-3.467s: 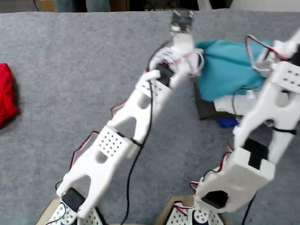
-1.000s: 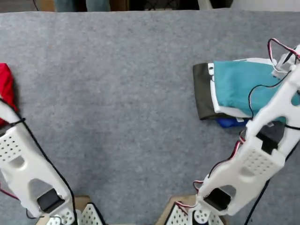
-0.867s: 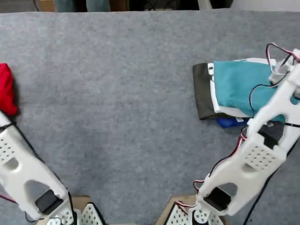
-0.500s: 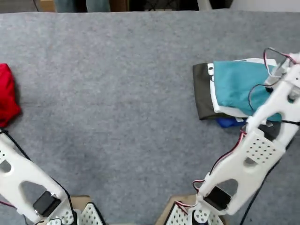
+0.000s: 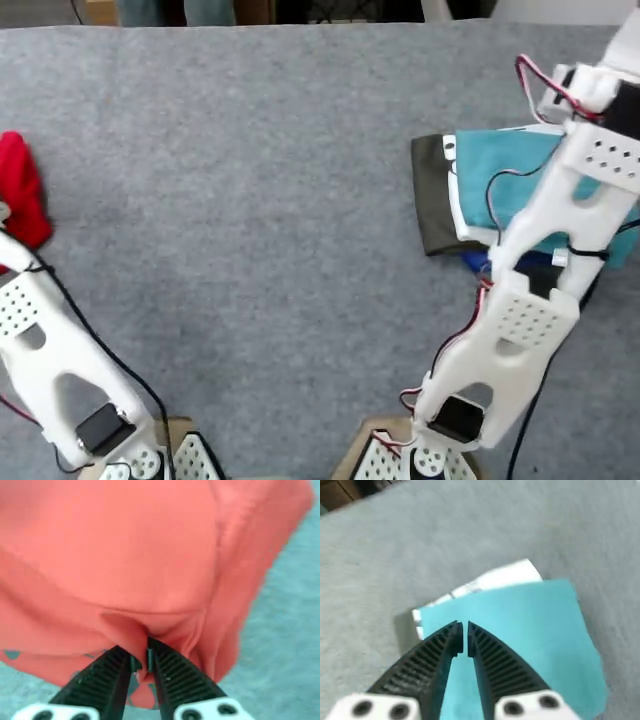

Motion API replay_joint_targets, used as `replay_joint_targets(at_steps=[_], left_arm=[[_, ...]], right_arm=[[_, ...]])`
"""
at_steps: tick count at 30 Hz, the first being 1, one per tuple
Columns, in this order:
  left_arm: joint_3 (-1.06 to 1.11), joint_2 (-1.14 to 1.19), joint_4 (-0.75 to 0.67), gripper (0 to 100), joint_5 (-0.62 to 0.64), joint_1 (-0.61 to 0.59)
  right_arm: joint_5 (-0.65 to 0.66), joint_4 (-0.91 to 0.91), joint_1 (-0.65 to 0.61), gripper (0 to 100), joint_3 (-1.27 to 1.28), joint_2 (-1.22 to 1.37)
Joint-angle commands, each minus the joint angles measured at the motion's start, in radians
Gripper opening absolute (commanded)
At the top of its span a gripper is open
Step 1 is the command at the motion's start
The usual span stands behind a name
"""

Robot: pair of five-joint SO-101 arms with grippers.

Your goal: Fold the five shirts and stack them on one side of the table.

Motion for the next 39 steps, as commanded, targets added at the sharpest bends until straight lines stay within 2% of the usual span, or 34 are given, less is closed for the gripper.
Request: replay_joint_targets(at_steps=[1, 4, 8, 11, 15, 21, 25, 27, 30, 32, 36, 39], left_arm=[[0.047, -0.161, 0.009, 3, -0.008, 0.07], [0.262, -0.328, 0.009, 3, -0.008, 0.137], [0.714, -0.629, 0.009, 3, -0.008, 0.274], [1.067, -0.861, 0.002, 3, -0.009, 0.435], [1.419, -1.134, -0.061, 3, -0.009, 0.697], [1.715, -1.455, -0.175, 3, -0.009, 1.064], [1.771, -1.573, -0.184, 4, -0.011, 1.26], [1.774, -1.602, -0.173, 9, -0.009, 1.325], [1.768, -1.639, -0.127, 23, -0.002, 1.349], [1.767, -1.669, -0.092, 29, 0.0, 1.316], [1.75, -1.768, -0.044, 30, -0.009, 1.187], [1.724, -1.852, -0.035, 30, -0.009, 1.029]], right_arm=[[0.002, 0.008, -0.068, 2.2, -0.039, -0.091], [0.002, 0.008, -0.115, 2.2, -0.039, -0.097], [0.003, 0.006, -0.176, 2.4, -0.039, -0.096], [0.003, 0.006, -0.221, 2.5, -0.039, -0.096], [0.005, 0.005, -0.262, 2.5, -0.038, -0.094], [0.028, 0.005, -0.265, 2.5, -0.038, -0.094], [0.061, 0.005, -0.265, 2.5, -0.036, -0.094], [0.078, 0.005, -0.269, 2.5, -0.004, -0.094], [0.08, 0.005, -0.269, 2.5, 0.077, -0.094], [0.08, 0.003, -0.27, 2.6, 0.139, -0.094], [0.08, -0.017, -0.307, 2.6, 0.226, -0.094], [0.08, -0.055, -0.384, 2.6, 0.283, -0.094]])
